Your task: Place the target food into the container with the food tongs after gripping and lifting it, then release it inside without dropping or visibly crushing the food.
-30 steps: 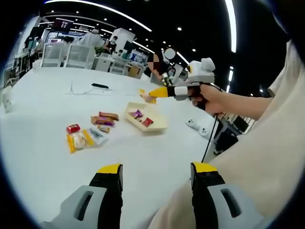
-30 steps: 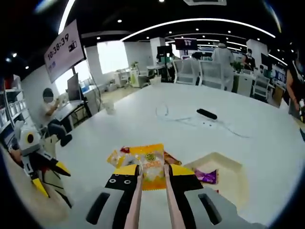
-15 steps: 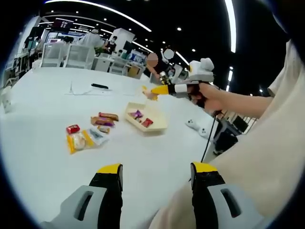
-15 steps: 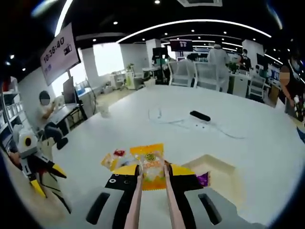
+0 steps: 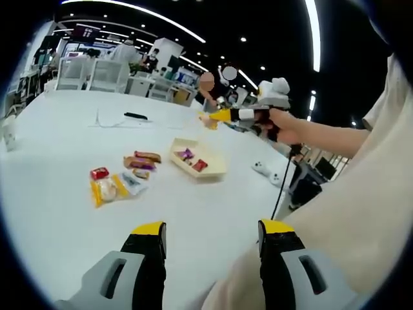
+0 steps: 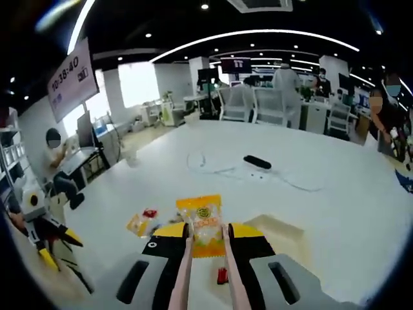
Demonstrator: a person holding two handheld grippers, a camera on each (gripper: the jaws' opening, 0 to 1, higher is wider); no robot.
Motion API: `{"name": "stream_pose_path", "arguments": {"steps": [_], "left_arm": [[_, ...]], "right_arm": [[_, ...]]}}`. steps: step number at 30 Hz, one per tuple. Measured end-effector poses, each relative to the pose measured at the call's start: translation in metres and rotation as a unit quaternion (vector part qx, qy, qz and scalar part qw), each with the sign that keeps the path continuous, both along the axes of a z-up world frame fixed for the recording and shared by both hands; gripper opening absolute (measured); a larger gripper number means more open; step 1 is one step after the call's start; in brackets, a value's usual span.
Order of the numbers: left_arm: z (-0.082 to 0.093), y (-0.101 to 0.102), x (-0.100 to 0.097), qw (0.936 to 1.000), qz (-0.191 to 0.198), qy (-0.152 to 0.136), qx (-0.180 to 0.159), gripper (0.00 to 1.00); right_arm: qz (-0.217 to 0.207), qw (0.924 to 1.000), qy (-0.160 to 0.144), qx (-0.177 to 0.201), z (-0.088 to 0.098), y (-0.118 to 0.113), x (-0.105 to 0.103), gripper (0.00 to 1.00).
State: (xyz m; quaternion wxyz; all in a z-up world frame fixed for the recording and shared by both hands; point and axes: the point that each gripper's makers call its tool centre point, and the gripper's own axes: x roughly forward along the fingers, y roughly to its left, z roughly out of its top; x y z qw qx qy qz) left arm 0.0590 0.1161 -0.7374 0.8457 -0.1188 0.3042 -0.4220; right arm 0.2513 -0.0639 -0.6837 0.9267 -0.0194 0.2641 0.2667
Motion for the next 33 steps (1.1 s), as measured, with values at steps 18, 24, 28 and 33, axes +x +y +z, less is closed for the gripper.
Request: {"name": "stream_pose_path", "arguments": {"steps": [18, 24, 28, 33], "left_arm": [[-0.001, 0.0, -0.001, 1.0, -0.002, 0.001, 0.0, 0.57], [-0.001, -0.001, -0.001, 1.0, -0.002, 0.0, 0.001, 0.57], [0.0, -0.001, -0.001, 1.0, -0.003, -0.001, 0.001, 0.57], [-0.002, -0.001, -0.002, 1.0, -0.007, 0.001, 0.003, 0.57]], "right_arm": [[-0.041, 0.999, -0.003, 0.015, 0.005, -0.021, 0.0, 0.24], [-0.05, 0.9985, -0.003, 0.02, 0.005, -0.025, 0.0, 0.24], [-0.058, 0.9981, -0.004, 0.023, 0.006, -0.029, 0.0, 0.24], [-0.065, 0.9976, -0.004, 0.025, 0.005, -0.034, 0.0, 0.24]]}}
